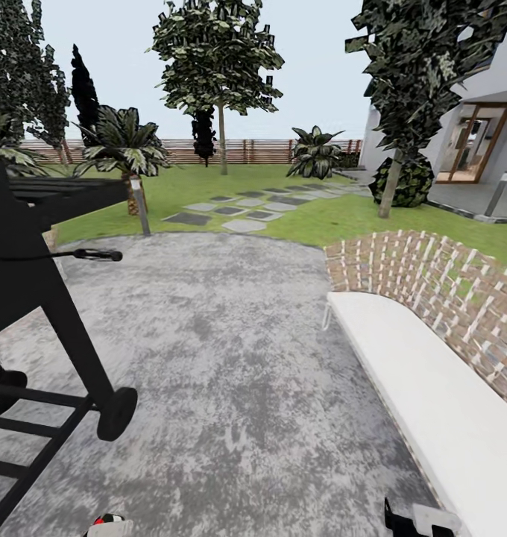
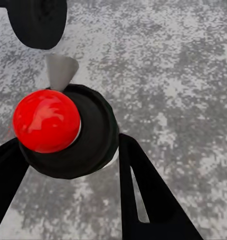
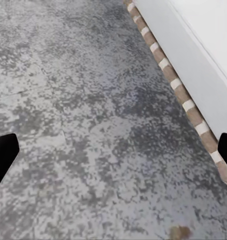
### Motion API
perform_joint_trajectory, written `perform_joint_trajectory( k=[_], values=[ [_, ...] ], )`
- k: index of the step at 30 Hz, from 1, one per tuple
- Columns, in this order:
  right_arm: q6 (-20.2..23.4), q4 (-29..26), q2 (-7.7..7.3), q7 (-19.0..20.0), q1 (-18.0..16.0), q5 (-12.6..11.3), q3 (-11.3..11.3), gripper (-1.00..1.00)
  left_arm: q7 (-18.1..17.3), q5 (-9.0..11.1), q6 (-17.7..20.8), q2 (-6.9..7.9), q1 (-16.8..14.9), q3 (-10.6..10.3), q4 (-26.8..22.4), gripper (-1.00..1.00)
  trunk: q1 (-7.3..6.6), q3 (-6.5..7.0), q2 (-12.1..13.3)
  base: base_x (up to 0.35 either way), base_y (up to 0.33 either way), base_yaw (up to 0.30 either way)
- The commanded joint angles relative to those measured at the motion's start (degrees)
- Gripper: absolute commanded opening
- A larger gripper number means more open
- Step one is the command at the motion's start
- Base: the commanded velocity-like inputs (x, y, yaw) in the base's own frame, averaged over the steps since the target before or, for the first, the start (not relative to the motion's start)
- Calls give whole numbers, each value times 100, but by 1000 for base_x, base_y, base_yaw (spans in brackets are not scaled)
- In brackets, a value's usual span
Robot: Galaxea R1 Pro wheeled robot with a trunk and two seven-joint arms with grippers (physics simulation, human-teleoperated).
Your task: In the garden, pick up the pesticide atomizer on the floor and spray pesticide onto both trees until each tree trunk is fully covered.
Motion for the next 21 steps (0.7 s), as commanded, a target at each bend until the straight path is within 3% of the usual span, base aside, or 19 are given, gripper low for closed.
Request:
perform_joint_trajectory(
  k=[1, 21],
  values=[
    [-15, 4, 1, -17, -4, 25, -7, 100, -2, 32, -19, 0, -3, -6, 4, -100, 2, -5, -2, 336, 0, 0],
    [-15, 4, 1, -17, -4, 25, -7, 100, -2, 32, -21, 0, -3, -7, 4, -100, 2, -5, -2, 336, 0, 0]
  ],
)
